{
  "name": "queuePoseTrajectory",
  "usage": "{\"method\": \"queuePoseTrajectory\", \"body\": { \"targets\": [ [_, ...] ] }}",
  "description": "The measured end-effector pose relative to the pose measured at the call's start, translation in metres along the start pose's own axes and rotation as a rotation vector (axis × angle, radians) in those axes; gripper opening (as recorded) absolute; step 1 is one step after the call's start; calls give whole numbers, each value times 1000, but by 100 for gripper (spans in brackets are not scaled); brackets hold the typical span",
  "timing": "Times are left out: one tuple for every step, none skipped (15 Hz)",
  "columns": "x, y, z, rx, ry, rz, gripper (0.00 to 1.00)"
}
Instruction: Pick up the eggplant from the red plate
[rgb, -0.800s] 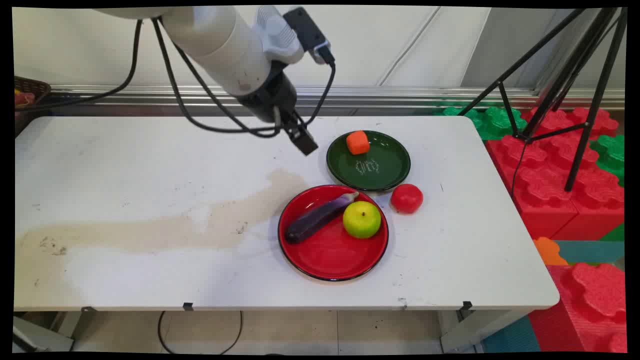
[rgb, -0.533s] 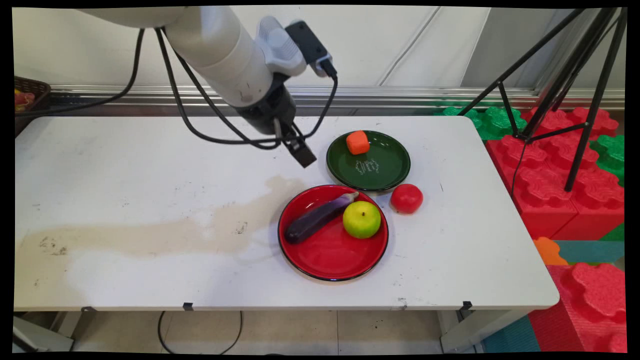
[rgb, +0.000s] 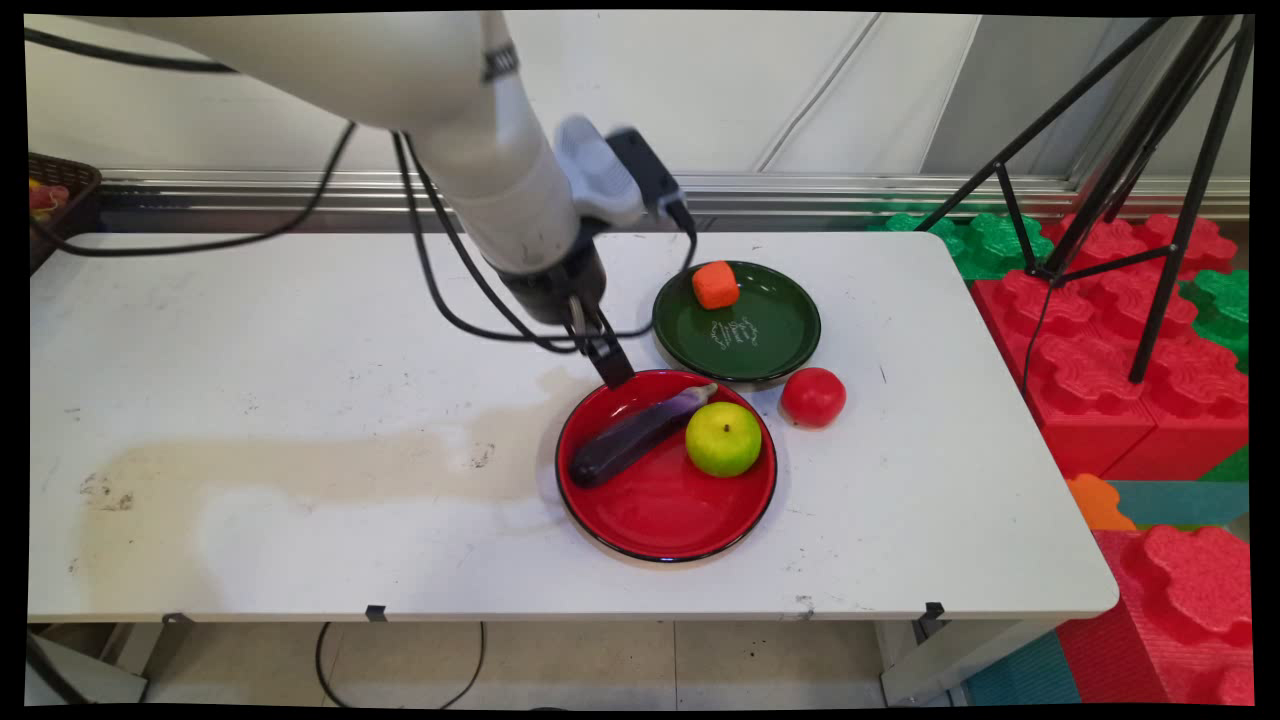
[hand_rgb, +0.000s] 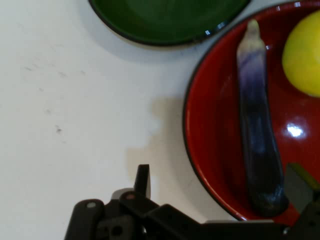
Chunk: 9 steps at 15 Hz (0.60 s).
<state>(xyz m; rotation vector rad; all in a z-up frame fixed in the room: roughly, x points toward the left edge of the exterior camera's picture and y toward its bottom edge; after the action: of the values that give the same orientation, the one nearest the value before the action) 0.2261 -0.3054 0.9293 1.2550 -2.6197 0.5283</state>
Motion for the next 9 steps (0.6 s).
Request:
{"method": "queuePoseTrajectory", "body": {
  "targets": [
    [2, 3, 9, -8, -15, 5, 100],
    [3, 6, 18, -16, -30, 8, 100],
    [4, 8, 26, -24, -41, 11, 100],
    [5, 11, 36, -33, -53, 12, 100],
    [5, 13, 41, -38, -61, 13, 100],
    [6, 15, 49, -46, -70, 13, 100],
    [7, 18, 58, -56, -80, 12, 100],
    [7, 20, 66, -66, -89, 11, 100],
    [7, 22, 73, -74, -95, 10, 100]
  ]
}}
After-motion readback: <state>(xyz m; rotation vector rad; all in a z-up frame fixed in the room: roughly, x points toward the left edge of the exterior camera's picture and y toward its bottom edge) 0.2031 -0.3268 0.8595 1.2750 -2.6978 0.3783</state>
